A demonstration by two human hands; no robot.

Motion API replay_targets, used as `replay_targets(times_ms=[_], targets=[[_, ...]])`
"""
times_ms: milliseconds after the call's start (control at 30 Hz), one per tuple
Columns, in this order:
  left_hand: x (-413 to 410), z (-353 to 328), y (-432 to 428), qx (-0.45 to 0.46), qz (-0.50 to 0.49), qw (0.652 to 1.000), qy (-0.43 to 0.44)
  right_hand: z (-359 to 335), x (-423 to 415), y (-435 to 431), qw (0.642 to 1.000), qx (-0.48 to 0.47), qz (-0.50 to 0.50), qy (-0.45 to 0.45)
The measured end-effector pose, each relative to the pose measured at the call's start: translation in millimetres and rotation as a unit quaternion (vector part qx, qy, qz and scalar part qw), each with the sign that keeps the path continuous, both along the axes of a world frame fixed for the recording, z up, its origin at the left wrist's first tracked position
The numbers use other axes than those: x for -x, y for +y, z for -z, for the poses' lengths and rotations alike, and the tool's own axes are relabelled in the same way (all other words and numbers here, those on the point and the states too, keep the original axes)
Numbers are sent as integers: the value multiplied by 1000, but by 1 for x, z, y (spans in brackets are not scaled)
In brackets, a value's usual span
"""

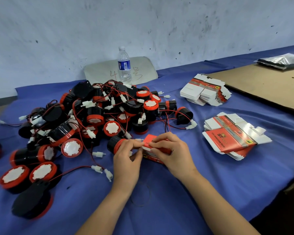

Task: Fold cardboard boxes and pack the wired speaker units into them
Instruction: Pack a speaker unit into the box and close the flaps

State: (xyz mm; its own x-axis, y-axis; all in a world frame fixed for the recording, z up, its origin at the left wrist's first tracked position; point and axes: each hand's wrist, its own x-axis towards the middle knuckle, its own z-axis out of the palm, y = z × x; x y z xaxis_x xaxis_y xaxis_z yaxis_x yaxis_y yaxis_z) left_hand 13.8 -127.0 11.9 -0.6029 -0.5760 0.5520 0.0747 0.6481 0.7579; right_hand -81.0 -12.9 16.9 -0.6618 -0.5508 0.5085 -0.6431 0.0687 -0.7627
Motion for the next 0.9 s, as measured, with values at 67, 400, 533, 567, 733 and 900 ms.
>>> replay_targets(times_ms=[67, 400, 533, 567, 733, 900], targets=[[1, 0, 0, 1, 3, 1000, 7, 1, 1, 2, 999, -28, 2, 20], [-1, -1, -8, -27, 39, 999, -4, 1, 0, 13, 973, -85, 13, 213], [-1, 1, -10, -12, 35, 999, -7, -1, 2, 15, 963, -101, 7, 250], [-1, 1, -9, -4, 30, 1000, -6, -2, 3, 16, 964, -107, -2, 245], [1, -1, -6, 40, 18, 999, 2, -10, 11, 19, 959, -171, -63, 219], [-4, -1, -7, 65, 22, 998, -3, -16, 20, 28, 904, -308, -155, 251]])
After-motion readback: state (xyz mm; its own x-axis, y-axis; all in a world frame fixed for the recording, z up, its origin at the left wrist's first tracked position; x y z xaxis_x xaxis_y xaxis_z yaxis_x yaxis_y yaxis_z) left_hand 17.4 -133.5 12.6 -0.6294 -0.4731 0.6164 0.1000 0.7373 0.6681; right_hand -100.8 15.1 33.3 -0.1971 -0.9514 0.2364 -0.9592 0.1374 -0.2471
